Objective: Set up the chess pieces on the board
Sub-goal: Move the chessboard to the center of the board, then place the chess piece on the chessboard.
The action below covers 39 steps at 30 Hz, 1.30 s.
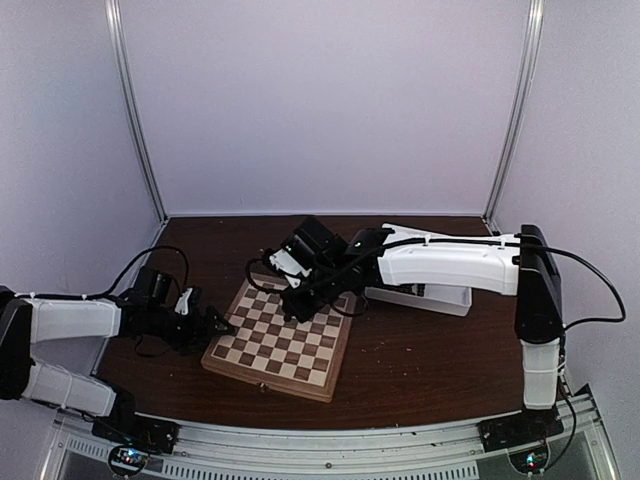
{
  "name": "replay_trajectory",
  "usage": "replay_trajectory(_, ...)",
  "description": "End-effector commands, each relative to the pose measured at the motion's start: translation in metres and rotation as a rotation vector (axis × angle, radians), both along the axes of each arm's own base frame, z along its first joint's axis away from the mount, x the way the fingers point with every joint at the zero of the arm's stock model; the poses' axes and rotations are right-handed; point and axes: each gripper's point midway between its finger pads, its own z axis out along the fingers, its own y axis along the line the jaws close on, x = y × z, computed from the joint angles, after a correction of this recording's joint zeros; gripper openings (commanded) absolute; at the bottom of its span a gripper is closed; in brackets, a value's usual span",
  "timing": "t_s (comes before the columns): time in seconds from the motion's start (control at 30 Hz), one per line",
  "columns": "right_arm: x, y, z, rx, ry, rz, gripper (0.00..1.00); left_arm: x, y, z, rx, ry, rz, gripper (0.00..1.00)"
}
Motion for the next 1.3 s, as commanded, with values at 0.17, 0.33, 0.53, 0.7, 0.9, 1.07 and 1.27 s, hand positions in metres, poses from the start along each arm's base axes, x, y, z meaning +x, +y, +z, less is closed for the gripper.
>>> replay_trajectory(0.17, 0.056, -0.028, 0.008, -0.025, -0.055, -0.167, 0.08, 0.001, 0.002, 0.020, 0.043, -0.066, -0.019, 0.97)
replay_trajectory(0.33, 0.079, -0.031, 0.004, -0.056, -0.079, -0.211, 0.09, 0.022, 0.020, 0.050, 0.163, -0.174, 0.041, 0.98)
replay_trajectory(0.53, 0.099, -0.015, 0.003, -0.062, -0.108, -0.217, 0.09, 0.036, 0.023, 0.068, 0.184, -0.230, 0.066, 0.97)
replay_trajectory(0.7, 0.113, -0.008, 0.002, -0.051, -0.115, -0.222, 0.10, 0.040, 0.022, 0.077, 0.178, -0.260, 0.072, 0.98)
replay_trajectory(0.9, 0.120, -0.002, -0.002, -0.043, -0.112, -0.212, 0.11, 0.042, 0.023, 0.083, 0.182, -0.287, 0.077, 0.98)
replay_trajectory(1.07, 0.122, 0.000, -0.013, -0.051, -0.095, -0.207, 0.11, 0.043, 0.023, 0.082, 0.186, -0.287, 0.074, 0.98)
replay_trajectory(1.27, 0.126, 0.003, -0.021, -0.053, -0.092, -0.205, 0.12, 0.044, 0.024, 0.083, 0.190, -0.292, 0.074, 0.98)
